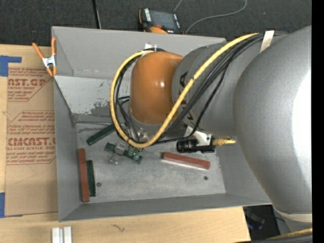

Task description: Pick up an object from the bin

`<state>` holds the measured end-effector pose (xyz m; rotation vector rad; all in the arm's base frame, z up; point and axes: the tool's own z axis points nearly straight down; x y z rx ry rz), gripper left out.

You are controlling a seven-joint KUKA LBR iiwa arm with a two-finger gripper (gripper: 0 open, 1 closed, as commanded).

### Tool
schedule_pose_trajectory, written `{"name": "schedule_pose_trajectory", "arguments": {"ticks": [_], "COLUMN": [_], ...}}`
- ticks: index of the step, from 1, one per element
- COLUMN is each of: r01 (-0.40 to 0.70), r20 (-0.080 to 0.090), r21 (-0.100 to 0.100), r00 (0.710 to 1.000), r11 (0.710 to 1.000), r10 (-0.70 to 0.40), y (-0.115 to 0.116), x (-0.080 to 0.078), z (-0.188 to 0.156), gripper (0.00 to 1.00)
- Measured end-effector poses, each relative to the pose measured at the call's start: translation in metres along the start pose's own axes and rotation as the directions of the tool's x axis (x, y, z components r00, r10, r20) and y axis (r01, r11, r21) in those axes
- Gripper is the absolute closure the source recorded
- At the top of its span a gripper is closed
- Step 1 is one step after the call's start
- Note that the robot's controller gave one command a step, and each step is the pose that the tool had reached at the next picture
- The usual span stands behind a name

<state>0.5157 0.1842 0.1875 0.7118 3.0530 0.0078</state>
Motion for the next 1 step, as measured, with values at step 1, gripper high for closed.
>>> {"name": "schedule_pose_trajectory", "arguments": {"ticks": [1], "r01": [0.001], "r20": [-0.005], "r21": [0.005], "r00": [1.0], "r11": [1.0], "r10": [-0.001], "y": [0.0006], "x": [0.0002], "z": [-0.0036], "gripper": [1.0]}}
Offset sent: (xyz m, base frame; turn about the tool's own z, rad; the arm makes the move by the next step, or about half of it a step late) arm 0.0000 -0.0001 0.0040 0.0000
